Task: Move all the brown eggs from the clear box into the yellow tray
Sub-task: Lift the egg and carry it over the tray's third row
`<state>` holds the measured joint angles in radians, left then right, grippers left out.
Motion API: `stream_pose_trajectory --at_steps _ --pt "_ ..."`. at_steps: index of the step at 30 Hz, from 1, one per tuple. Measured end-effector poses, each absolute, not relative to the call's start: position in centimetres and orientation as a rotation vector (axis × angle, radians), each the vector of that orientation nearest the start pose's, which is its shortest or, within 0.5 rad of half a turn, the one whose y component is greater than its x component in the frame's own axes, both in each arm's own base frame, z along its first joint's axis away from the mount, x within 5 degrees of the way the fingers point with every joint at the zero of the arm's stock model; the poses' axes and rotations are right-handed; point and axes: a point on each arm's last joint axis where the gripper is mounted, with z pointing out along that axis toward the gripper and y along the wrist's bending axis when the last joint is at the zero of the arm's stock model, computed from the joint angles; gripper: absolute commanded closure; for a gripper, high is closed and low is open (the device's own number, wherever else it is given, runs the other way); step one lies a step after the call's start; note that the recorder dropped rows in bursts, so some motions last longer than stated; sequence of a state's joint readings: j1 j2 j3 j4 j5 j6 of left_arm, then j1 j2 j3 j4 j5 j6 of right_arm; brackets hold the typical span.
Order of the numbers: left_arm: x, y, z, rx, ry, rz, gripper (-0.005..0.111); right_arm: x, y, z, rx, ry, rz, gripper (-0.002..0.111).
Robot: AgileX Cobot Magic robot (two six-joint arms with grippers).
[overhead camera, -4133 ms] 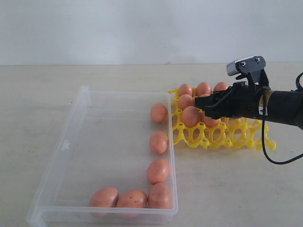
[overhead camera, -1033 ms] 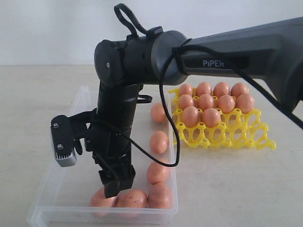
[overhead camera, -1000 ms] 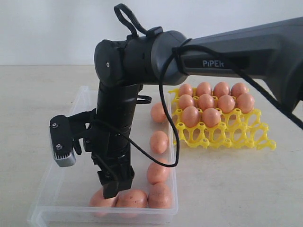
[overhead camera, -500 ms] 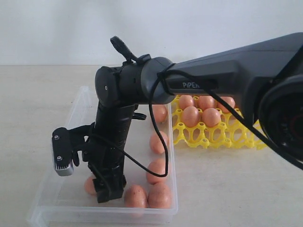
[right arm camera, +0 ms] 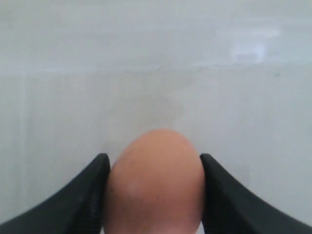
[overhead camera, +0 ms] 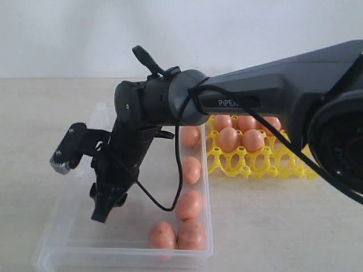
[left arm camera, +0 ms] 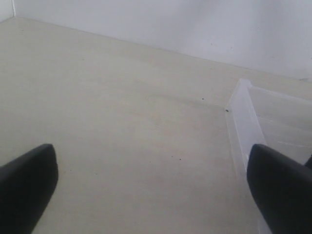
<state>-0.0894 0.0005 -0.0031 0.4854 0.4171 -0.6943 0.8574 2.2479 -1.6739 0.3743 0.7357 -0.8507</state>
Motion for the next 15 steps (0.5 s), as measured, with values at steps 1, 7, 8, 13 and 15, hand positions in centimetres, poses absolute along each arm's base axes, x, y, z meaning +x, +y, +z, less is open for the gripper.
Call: stream_pose_trajectory --at_steps 1,7,8,13,15 --pt "5.2 1.3 18.1 -0.275 1.829 -0.057 0.014 29.6 37.3 14.4 -1.76 2.088 0.426 0.109" --pt "5.2 1.2 18.1 -0.261 1.833 -0.051 0.069 31.3 36.4 18.4 -1.148 2.115 0.499 0.109" --pt "5.2 1.2 18.1 -0.264 1.834 -0.056 0.079 31.3 35.8 19.3 -1.07 2.089 0.509 0.109" --pt "5.2 1.2 18.1 -0.269 1.835 -0.065 0.111 29.1 31.3 22.0 -0.765 1.909 0.488 0.109" --pt "5.2 1.2 18.1 -0.269 1.835 -0.066 0.111 28.0 29.0 22.1 -0.677 1.814 0.448 0.109"
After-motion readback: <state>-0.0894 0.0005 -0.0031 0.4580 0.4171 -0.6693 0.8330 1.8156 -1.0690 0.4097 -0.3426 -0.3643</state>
